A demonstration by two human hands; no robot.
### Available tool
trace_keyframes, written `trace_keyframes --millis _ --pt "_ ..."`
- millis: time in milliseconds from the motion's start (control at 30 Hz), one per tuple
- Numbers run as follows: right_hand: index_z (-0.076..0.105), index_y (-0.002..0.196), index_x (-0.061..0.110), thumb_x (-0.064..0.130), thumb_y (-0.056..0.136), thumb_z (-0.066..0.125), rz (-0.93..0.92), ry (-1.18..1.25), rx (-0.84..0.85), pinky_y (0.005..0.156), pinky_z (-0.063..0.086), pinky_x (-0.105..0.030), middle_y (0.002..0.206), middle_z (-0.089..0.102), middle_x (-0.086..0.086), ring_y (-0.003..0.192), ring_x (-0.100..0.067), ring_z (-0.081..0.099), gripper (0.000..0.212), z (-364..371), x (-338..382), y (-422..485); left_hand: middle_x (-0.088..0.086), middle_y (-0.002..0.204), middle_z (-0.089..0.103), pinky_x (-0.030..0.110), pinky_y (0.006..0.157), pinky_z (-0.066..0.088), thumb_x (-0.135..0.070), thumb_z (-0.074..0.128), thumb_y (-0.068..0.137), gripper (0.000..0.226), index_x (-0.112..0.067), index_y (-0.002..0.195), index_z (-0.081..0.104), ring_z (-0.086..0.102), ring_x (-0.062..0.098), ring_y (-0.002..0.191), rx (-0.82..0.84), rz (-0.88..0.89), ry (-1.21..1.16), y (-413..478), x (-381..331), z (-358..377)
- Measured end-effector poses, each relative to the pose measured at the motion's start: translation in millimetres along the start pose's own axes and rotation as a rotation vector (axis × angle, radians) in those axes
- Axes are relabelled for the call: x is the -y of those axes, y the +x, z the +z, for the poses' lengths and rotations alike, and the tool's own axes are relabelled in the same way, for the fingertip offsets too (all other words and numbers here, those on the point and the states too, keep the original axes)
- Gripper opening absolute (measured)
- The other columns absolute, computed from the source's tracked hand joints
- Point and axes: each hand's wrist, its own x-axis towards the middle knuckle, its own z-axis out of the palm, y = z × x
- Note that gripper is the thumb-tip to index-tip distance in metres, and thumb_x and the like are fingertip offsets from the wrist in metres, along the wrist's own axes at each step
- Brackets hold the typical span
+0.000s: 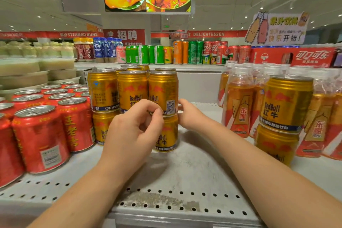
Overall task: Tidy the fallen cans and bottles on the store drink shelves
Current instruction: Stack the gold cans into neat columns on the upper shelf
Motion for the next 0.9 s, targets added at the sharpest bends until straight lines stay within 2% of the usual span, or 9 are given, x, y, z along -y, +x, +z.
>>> trace_keyframes --millis 67,167,267,367,500,600,700,767,900 --pt "0.044 0.146 0.015 0.013 0.096 0.064 -0.025 0.052 0.009 0.065 0.054 -0.015 0.139 0.057 -0.007 0.112 -0.021 0.059 0.053 1 -2 2 0.001 0.067 0.064 0.047 0.052 0.051 -0.034 0.058 0.098 0.013 -0.026 0.09 0.064 0.062 0.024 0.059 -0.018 -0.022 -0.016 2 1 1" --pt "0.056 0.133 0.018 0.01 0.095 0.062 -0.053 0.073 -0.03 0.072 0.057 -0.026 0.123 0.065 -0.001 0.102 -0.017 0.062 0.039 1 0 -1 0.001 0.066 0.064 0.048 0.053 0.052 -0.033 0.058 0.098 0.012 -0.026 0.089 0.064 0.062 0.025 0.059 -0.032 -0.043 -0.021 5 3 1" --pt "0.057 0.128 0.022 0.016 0.094 0.064 -0.045 0.059 -0.067 0.062 0.054 -0.022 0.112 0.066 0.004 0.09 -0.011 0.064 0.035 -2 3 -9 0.002 0.061 0.061 0.048 0.052 0.049 -0.031 0.057 0.098 0.013 -0.025 0.088 0.063 0.06 0.026 0.055 -0.019 -0.039 -0.027 5 2 2" --pt "0.058 0.116 0.029 0.029 0.091 0.07 0.013 0.086 -0.101 0.077 0.058 -0.036 0.102 0.066 0.008 0.091 -0.016 0.067 0.028 -9 5 -23 0.002 0.059 0.061 0.047 0.052 0.048 -0.031 0.057 0.098 0.013 -0.026 0.087 0.062 0.059 0.023 0.054 -0.009 -0.031 -0.041 4 1 1" --pt "0.053 0.085 0.038 0.042 0.087 0.074 0.038 0.038 -0.162 0.062 0.049 -0.026 0.085 0.065 0.014 0.08 -0.008 0.065 0.021 -22 9 -50 0.0 0.06 0.061 0.047 0.055 0.049 -0.031 0.057 0.097 0.013 -0.027 0.087 0.063 0.06 0.022 0.056 0.001 -0.038 -0.055 3 0 1" --pt "0.057 0.093 0.039 0.044 0.088 0.072 0.054 -0.01 -0.177 0.059 0.047 -0.021 0.087 0.067 0.017 0.078 -0.004 0.066 0.017 -31 11 -77 -0.001 0.064 0.062 0.045 0.055 0.049 -0.03 0.057 0.099 0.012 -0.027 0.089 0.063 0.06 0.021 0.059 0.009 -0.017 -0.057 3 -2 1" --pt "0.053 0.12 0.037 0.048 0.089 0.07 0.06 -0.019 -0.165 0.07 0.051 -0.022 0.104 0.063 0.021 0.092 -0.001 0.063 0.037 -40 10 -103 -0.007 0.073 0.064 0.043 0.058 0.051 -0.026 0.057 0.103 0.012 -0.03 0.095 0.065 0.062 0.017 0.066 0.021 0.012 -0.075 5 -5 -1" --pt "0.05 0.132 0.037 0.049 0.089 0.069 0.045 -0.027 -0.158 0.071 0.049 -0.018 0.109 0.058 0.023 0.095 0.002 0.06 0.048 -44 9 -118 -0.01 0.079 0.065 0.041 0.061 0.052 -0.024 0.057 0.104 0.01 -0.026 0.101 0.067 0.063 0.015 0.07 0.022 0.038 -0.093 9 -9 -3" --pt "0.046 0.125 0.047 0.051 0.09 0.067 0.013 -0.016 -0.164 0.063 0.042 -0.007 0.1 0.051 0.037 0.085 0.022 0.05 0.041 -47 6 -136 -0.009 0.101 0.062 0.023 0.071 0.051 -0.019 0.057 0.104 0.013 -0.02 0.113 0.066 0.061 0.009 0.084 0.0 0.203 -0.03 27 -28 -7"
